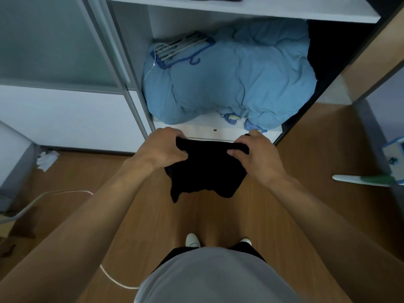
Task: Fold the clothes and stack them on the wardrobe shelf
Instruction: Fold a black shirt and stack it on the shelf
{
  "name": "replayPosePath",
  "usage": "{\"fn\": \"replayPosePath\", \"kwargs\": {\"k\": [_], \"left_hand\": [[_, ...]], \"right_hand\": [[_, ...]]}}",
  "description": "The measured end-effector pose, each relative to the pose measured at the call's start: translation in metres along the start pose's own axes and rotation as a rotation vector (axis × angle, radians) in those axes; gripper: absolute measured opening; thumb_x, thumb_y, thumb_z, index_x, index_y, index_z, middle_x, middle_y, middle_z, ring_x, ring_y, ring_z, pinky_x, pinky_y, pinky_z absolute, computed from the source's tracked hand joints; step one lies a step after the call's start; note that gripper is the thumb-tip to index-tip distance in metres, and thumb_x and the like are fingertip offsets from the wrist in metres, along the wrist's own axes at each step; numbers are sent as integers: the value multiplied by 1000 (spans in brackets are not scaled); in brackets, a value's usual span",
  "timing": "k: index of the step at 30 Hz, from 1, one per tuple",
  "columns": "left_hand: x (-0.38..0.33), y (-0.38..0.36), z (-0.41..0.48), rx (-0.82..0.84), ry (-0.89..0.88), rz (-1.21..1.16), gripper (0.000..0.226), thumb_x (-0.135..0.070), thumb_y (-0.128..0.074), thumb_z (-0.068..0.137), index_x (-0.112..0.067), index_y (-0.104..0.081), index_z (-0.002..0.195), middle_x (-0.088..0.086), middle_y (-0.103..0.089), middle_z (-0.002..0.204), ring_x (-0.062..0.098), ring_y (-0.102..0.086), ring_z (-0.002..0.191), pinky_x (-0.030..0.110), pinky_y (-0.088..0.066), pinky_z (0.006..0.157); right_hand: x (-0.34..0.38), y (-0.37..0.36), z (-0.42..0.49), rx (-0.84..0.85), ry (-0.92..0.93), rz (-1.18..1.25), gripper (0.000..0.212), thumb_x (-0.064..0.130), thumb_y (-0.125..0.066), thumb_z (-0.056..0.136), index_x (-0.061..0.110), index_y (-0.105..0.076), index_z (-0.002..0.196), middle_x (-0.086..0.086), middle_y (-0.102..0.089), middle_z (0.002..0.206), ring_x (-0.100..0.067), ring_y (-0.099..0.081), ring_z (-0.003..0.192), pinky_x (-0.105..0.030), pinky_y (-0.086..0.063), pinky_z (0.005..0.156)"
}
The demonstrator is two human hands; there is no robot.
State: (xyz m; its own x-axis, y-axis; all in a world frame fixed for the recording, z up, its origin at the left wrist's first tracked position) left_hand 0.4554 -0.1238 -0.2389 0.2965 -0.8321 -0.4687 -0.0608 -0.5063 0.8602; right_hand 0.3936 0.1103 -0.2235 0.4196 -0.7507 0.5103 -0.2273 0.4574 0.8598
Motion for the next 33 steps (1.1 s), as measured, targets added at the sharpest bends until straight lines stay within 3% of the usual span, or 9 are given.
{"fn": "replayPosePath", "kwargs": {"k": [4, 8, 10, 14, 20, 23, 26, 29, 33], "left_hand": [[6, 11, 6, -87, -76, -82, 16, -22, -69, 78, -25, -69, 94, 1, -55, 109, 20, -55, 107, 38, -49, 95], [10, 21, 5, -39, -37, -827, 30, -10, -64, 75, -24, -73, 100, -6, -70, 112, 9, -65, 105, 24, -51, 93], [10, 16, 1, -8, -3, -1157, 22, -13, -69, 80, -24, -76, 98, 1, -75, 100, 16, -71, 96, 26, -56, 82], [7, -1, -4, 53, 65, -1456, 26, -36, -69, 91, -22, -73, 112, 7, -73, 119, 22, -69, 112, 26, -58, 83], [-8, -34, -16, 363, 151, -1427, 78, -46, -93, 58, -20, -63, 125, 3, -72, 121, 16, -69, 110, 22, -58, 81], [-27, -38, -13, 374, 80, -1399, 64, -33, -86, 68, -18, -64, 126, 8, -71, 124, 20, -68, 114, 23, -56, 85], [-44, -30, -1, 274, 84, -1517, 50, -30, -79, 81, -16, -65, 126, 9, -73, 118, 26, -69, 111, 30, -57, 86], [-56, -24, 10, 204, 94, -1538, 48, -31, -75, 87, -13, -63, 131, 10, -74, 116, 26, -71, 105, 32, -58, 84], [-65, -22, 18, 207, 149, -1522, 46, -34, -72, 90, -13, -64, 131, 11, -73, 119, 26, -71, 106, 31, -58, 82]], "right_hand": [[10, 15, 4, -9, 139, 120, 24, 31, -71, 91, 7, -69, 89, -1, -58, 115, -15, -53, 110, -31, -45, 90], [14, 28, 14, 157, 20, 607, 36, 27, -73, 91, 0, -58, 72, -4, -56, 67, -12, -54, 60, -27, -40, 55], [13, 35, 18, 127, -73, 811, 30, 24, -74, 90, -1, -64, 77, -7, -60, 69, -14, -58, 60, -24, -44, 55], [12, 42, 21, 116, -154, 1077, 12, 18, -70, 92, 8, -73, 88, -6, -72, 79, -15, -68, 69, -23, -56, 65], [15, 43, 21, 162, -337, 1279, 17, 21, -68, 93, 7, -71, 101, -8, -72, 87, -19, -69, 75, -28, -59, 70], [7, 47, 22, 212, -496, 1403, 24, 31, -70, 92, 9, -73, 100, -8, -74, 91, -19, -73, 78, -30, -62, 72], [-16, 50, 21, 187, -536, 1525, 52, 53, -65, 89, 12, -73, 120, -9, -72, 119, -24, -70, 108, -37, -58, 89], [-37, 34, 7, 229, -527, 1505, 56, 74, -47, 88, 31, -79, 107, 0, -74, 119, -20, -70, 109, -38, -60, 79], [-59, 1, -19, 326, -494, 1409, 55, 68, -52, 89, 34, -61, 132, 6, -69, 129, -15, -65, 120, -42, -54, 98]]}}
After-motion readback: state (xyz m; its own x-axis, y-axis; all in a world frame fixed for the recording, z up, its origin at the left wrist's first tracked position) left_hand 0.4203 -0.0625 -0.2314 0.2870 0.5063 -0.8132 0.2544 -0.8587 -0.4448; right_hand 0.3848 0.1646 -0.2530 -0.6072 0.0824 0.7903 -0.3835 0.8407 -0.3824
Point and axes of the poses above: each hand's wrist, its own z-axis towards the middle knuckle, its own y-axis out of the back of the hand, x = y × z, the point moved 4 cm from there along z, towards the middle knuckle
